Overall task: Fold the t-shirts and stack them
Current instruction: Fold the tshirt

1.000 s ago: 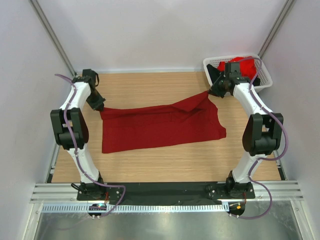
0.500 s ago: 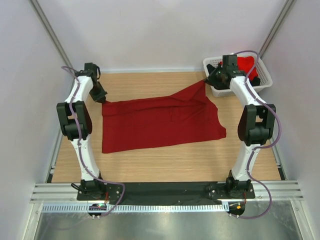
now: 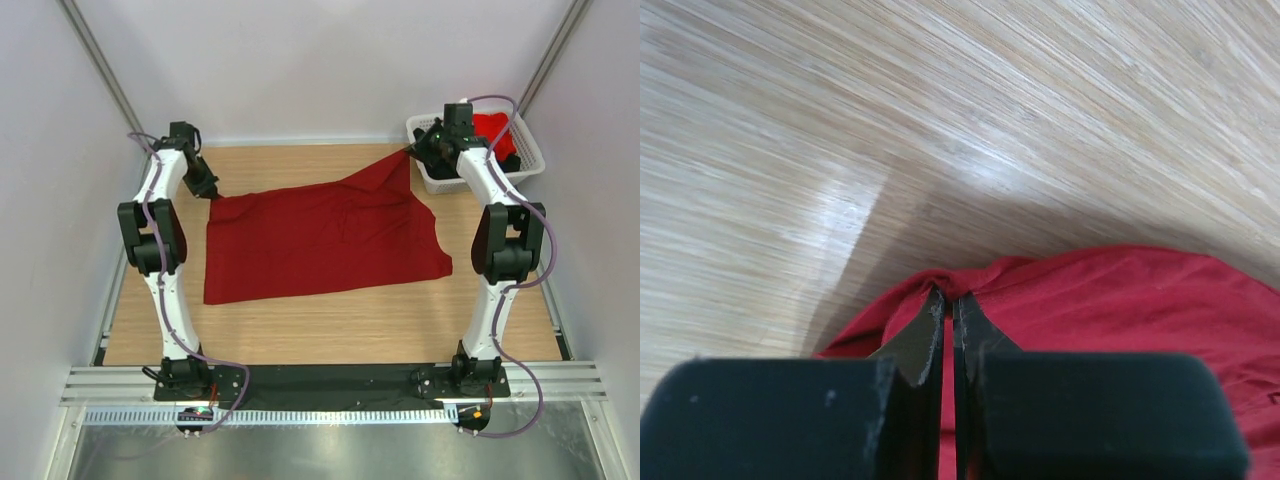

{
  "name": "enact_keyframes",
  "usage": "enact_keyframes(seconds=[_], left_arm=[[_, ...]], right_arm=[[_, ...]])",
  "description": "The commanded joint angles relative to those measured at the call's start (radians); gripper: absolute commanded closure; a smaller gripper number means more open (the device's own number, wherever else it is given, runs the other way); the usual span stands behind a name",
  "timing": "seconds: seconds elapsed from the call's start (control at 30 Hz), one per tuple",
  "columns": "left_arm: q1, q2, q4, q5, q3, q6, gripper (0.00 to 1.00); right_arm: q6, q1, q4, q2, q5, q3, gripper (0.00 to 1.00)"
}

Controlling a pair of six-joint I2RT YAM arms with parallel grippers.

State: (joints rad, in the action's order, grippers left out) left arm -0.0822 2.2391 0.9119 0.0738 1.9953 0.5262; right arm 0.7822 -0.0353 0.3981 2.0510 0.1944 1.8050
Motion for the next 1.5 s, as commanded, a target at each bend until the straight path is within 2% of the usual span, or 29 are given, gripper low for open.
enact_keyframes(seconds=[0.0,0.3,0.43,0.47,0.5,0.53,0.63,0.9,1.07,1.27,1.47], left_arm=[[-0.021,0.008,-0.044,0.070,0.045,0.034,1.00],[-0.065,0.053,-0.059,0.168,0.102,0.054,0.99],[-0.076,0.051,-0.076,0.185,0.094,0.106,0.90],[-0.083,0.025,-0.115,0.185,0.077,0.144,0.79],[-0.088,0.004,-0.152,0.192,0.057,0.162,0.73],[-0.091,-0.016,-0.239,0.190,0.004,0.181,0.58],[-0.096,-0.082,-0.304,0.192,-0.018,0.219,0.43],[-0.094,-0.038,-0.209,0.242,-0.007,0.181,0.45],[-0.087,0.020,-0.227,0.235,-0.006,0.169,0.59],[-0.038,0.013,-0.265,0.051,0.002,-0.059,0.59],[-0.030,0.051,-0.225,-0.009,0.048,-0.164,0.58]], right_arm=[[0.009,0.009,-0.045,-0.008,0.005,0.044,0.99],[0.029,0.020,-0.051,0.000,0.033,0.039,0.99],[0.029,0.020,-0.059,0.005,0.039,0.034,0.99],[0.028,0.020,-0.059,0.003,0.039,0.033,0.99],[0.028,0.020,-0.059,0.005,0.036,0.034,0.99],[0.025,0.020,-0.058,0.005,0.037,0.034,0.99],[0.017,0.020,-0.056,0.003,0.037,0.033,0.99],[0.025,0.020,-0.058,0.006,0.045,0.033,0.99],[0.022,0.020,-0.064,0.009,0.045,0.028,0.99],[0.019,0.020,-0.068,0.009,0.056,0.017,0.99],[0.011,0.020,-0.074,0.001,0.054,-0.010,0.99]])
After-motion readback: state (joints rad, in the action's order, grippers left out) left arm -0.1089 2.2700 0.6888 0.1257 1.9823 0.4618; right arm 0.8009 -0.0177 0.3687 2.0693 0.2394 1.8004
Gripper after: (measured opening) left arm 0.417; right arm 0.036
